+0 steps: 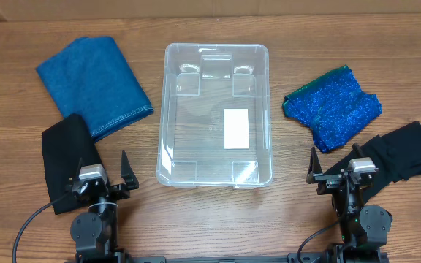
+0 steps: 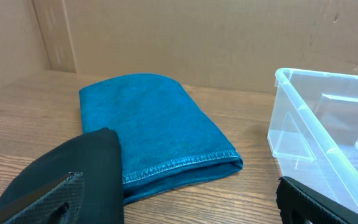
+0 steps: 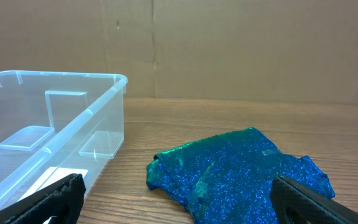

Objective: Pack container
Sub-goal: 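Move both grippers forward toward the cloths beside the bin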

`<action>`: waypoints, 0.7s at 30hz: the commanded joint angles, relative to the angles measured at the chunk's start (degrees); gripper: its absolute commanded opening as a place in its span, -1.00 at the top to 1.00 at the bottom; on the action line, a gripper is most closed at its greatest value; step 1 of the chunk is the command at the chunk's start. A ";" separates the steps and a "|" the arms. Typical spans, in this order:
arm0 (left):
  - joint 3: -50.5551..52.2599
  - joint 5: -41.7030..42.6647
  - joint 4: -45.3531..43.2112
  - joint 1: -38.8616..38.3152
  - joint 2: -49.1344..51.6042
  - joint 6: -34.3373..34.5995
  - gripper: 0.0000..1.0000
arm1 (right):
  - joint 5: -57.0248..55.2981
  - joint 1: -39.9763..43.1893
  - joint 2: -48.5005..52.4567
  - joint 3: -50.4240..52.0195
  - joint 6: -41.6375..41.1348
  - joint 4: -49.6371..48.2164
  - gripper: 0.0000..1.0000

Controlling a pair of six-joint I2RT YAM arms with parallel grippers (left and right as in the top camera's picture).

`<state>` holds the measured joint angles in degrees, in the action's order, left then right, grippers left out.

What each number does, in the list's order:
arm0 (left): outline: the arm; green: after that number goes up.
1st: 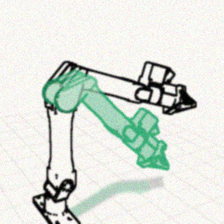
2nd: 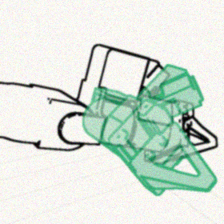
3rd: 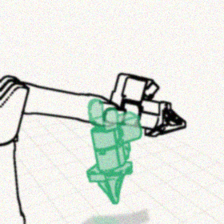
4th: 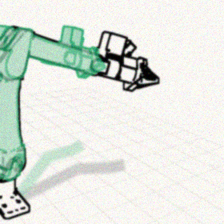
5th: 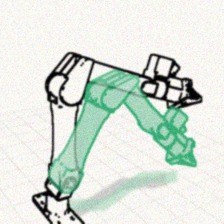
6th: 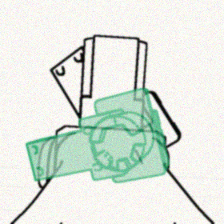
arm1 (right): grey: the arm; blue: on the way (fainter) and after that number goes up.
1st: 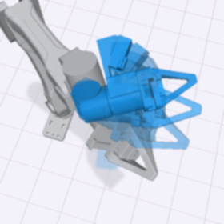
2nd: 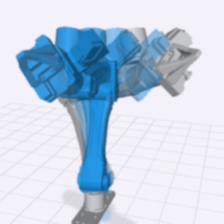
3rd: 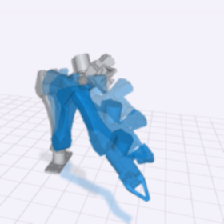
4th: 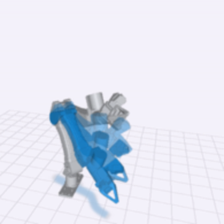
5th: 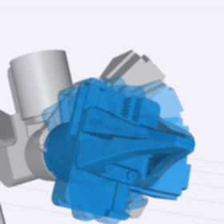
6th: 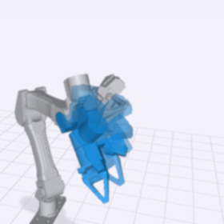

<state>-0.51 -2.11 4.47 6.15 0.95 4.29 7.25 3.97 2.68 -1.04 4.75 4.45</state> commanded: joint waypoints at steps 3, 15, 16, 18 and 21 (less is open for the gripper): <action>0.20 0.26 -0.13 0.59 -0.63 0.63 -1.00 | -0.33 -0.26 -0.35 0.55 0.15 -0.26 -1.00; 0.20 0.24 -0.22 0.59 -0.63 0.63 -1.00 | -0.13 -0.26 -0.35 0.55 0.13 -0.28 -1.00; 0.20 0.26 -0.22 0.59 -0.63 0.63 -1.00 | -0.13 -0.26 -0.35 0.55 0.15 -0.26 -1.00; 0.20 0.26 -0.22 0.59 -0.63 0.63 -1.00 | -0.15 -0.26 -0.35 0.55 0.15 -0.26 -1.00; 0.20 0.26 -0.24 0.59 -0.63 0.63 -1.00 | 0.17 -0.26 -0.35 0.55 -0.33 -0.57 -1.00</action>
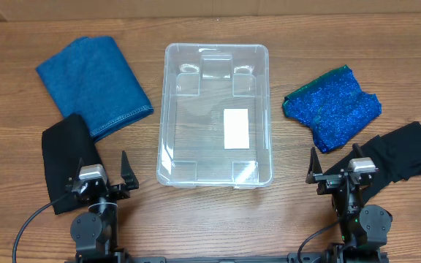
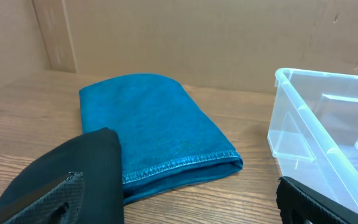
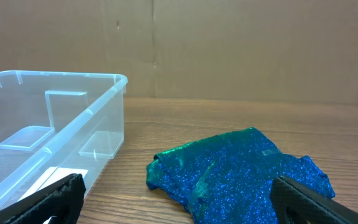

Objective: Pack container
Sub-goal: 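Move both grippers forward toward the cloths beside the bin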

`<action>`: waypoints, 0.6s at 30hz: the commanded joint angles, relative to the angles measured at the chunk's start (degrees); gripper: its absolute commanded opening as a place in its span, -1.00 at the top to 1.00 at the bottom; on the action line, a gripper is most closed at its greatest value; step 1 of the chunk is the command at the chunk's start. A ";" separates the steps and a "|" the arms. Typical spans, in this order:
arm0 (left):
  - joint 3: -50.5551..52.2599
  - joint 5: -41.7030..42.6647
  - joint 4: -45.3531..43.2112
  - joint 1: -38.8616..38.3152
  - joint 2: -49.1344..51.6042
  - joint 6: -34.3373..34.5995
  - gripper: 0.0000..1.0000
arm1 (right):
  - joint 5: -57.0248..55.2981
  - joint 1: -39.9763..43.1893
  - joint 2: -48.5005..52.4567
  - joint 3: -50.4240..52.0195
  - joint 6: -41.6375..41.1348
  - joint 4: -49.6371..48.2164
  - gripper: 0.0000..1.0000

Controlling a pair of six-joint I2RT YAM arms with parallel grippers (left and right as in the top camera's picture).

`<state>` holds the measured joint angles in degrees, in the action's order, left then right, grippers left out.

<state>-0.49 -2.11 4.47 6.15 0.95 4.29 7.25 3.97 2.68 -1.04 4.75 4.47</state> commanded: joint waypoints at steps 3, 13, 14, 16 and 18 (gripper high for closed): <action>0.15 0.28 -0.48 0.59 -0.63 6.16 -1.00 | 1.07 -0.26 -0.35 0.55 -5.70 -3.63 -1.00; -11.30 -0.70 1.84 0.59 2.58 11.02 -1.00 | -11.76 -0.26 10.75 -12.76 -6.75 -0.46 -1.00; -14.45 -1.73 2.93 0.59 4.96 10.91 -1.00 | -11.69 -0.24 14.64 -15.87 -6.75 0.39 -1.00; -18.49 -2.56 4.52 0.59 8.68 10.91 -1.00 | -11.67 -0.26 20.50 -20.85 -6.75 2.64 -1.00; -24.65 -3.23 7.41 0.59 15.30 10.34 -1.00 | -11.58 -0.26 28.68 -28.26 -6.75 6.93 -1.00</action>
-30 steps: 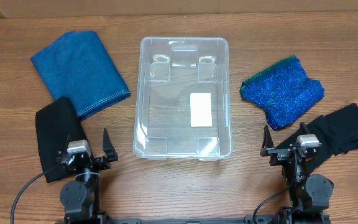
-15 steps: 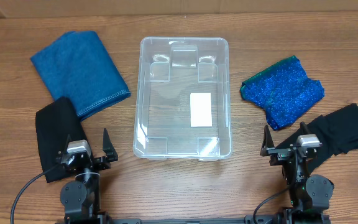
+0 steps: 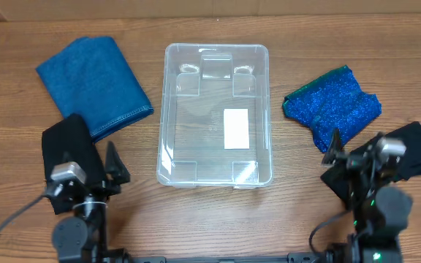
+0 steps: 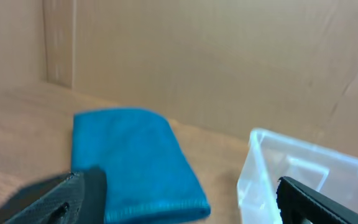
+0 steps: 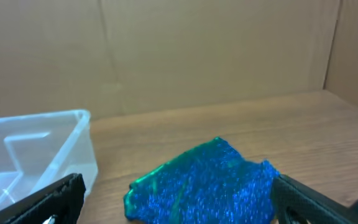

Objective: Pack container
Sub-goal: 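Move both grippers forward toward the cloths beside the bin, then grasp the sparkly blue-green cloth with the right gripper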

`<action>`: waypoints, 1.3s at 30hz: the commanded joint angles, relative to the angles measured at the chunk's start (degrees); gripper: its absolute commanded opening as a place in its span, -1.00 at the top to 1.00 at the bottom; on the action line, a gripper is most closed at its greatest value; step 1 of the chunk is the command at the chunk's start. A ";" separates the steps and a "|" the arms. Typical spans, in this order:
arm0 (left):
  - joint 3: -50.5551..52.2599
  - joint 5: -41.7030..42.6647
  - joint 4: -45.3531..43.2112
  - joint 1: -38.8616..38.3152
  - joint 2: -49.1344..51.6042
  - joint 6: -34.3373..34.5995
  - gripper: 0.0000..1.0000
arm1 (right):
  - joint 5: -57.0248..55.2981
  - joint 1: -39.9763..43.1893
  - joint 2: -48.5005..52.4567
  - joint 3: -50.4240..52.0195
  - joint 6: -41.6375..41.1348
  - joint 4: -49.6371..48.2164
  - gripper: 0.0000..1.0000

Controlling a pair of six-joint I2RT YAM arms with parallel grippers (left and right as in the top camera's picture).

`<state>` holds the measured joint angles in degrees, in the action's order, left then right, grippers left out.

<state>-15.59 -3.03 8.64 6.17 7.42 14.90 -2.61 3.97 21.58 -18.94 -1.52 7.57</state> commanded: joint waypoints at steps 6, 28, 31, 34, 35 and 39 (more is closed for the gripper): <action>-28.44 -2.25 12.35 0.57 30.34 -2.01 -1.00 | -0.76 0.61 31.19 -33.07 -5.64 21.49 -1.00; -55.78 1.07 27.96 0.57 63.41 -3.04 -1.00 | 20.76 19.47 83.10 -60.15 -10.16 45.55 -1.00; -55.78 1.09 28.00 0.57 63.41 -3.15 -1.00 | 20.72 19.76 87.65 -60.15 -11.13 43.89 -1.00; -55.78 1.14 28.02 0.57 63.41 -3.13 -1.00 | 20.72 20.61 90.49 -60.13 -13.64 43.25 -1.00; -55.78 1.14 28.02 0.57 63.41 -3.13 -1.00 | 20.72 21.05 91.36 -60.11 -13.79 43.06 -1.00; -55.78 1.14 28.00 0.57 63.41 -3.10 -1.00 | 20.74 22.14 93.48 -59.93 -13.53 42.84 -1.00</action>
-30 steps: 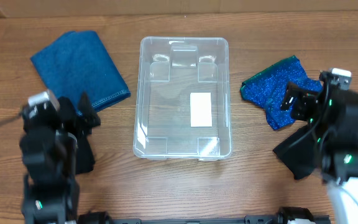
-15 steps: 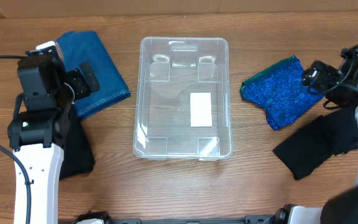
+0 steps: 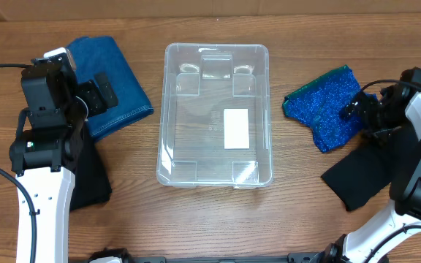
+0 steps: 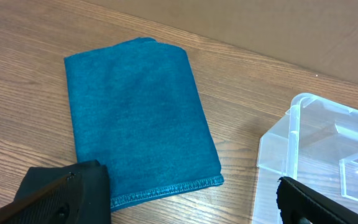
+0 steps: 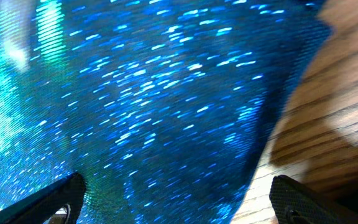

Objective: Pack container
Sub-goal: 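Grasp the sparkly blue-green cloth with the right gripper, then lift the sparkly cloth and place it into the bin's left side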

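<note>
A clear plastic container (image 3: 215, 113) stands empty mid-table. Left of it lies a folded blue towel (image 3: 123, 91), with a black cloth (image 3: 90, 179) below it. My left gripper (image 3: 99, 95) hovers open over the towel's near part; in the left wrist view the towel (image 4: 135, 118) lies ahead and the gripper (image 4: 179, 208) holds nothing. Right of the container lies a sparkly blue cloth (image 3: 320, 109). My right gripper (image 3: 355, 109) is open, low over that cloth's right side. The sparkly blue cloth (image 5: 148, 93) fills the right wrist view between the gripper's (image 5: 179, 199) fingers.
A second black cloth (image 3: 368, 172) lies at the right, below the sparkly one and partly under the right arm. The container's corner (image 4: 328, 143) shows at the right of the left wrist view. Bare wood (image 5: 334, 81) shows beside the sparkly cloth.
Both arms have moved away from the table's front. The left gripper is now above the blue towel; the right is now close over the sparkly cloth. Both stay open.
At the two oldest moments both arms sat low at the front edge, open and looking across the table. Then both had shifted outward and their views had lifted. Now each gripper is over a cloth on its own side, and no cloth has moved.
</note>
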`<action>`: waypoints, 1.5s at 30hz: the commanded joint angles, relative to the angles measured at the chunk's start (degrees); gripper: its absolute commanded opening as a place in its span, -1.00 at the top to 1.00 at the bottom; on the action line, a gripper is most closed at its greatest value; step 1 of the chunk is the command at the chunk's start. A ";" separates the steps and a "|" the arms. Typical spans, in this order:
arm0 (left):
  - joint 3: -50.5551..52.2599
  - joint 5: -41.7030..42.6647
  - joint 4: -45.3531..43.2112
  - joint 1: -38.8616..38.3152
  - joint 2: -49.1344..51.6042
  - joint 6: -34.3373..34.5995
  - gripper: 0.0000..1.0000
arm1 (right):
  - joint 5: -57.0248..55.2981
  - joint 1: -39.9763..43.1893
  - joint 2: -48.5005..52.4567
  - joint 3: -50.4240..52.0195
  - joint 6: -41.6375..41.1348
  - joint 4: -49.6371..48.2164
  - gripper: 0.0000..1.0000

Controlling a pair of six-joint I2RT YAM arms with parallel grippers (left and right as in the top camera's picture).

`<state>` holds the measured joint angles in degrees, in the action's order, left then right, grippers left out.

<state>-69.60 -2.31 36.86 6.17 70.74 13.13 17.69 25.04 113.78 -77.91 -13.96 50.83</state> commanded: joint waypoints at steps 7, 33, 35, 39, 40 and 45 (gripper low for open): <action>-1.77 0.42 -0.07 0.57 0.09 -1.33 -1.00 | 2.97 0.63 3.54 2.29 -1.09 -3.10 -1.00; -1.77 0.39 -0.02 0.57 0.09 -1.36 -1.00 | 19.47 -7.63 -10.82 -15.02 5.29 -2.67 0.92; -1.77 0.39 -0.02 0.57 0.09 -1.36 -1.00 | 19.45 -10.64 -13.14 -19.87 5.40 -1.68 0.93; -1.77 0.39 0.00 0.57 0.09 -1.38 -1.00 | 18.14 -18.93 -15.98 -28.59 6.62 -0.48 0.93; -1.77 0.39 0.00 0.57 0.07 -1.36 -1.00 | 17.97 -21.11 -16.17 -29.88 6.93 -0.28 0.93; -1.77 0.39 0.02 0.57 0.09 -1.36 -1.00 | 17.00 -33.40 -15.65 -31.43 9.77 0.35 0.93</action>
<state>-69.71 -2.31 36.91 6.17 70.74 13.13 34.59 -2.87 97.01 -108.81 -7.35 50.19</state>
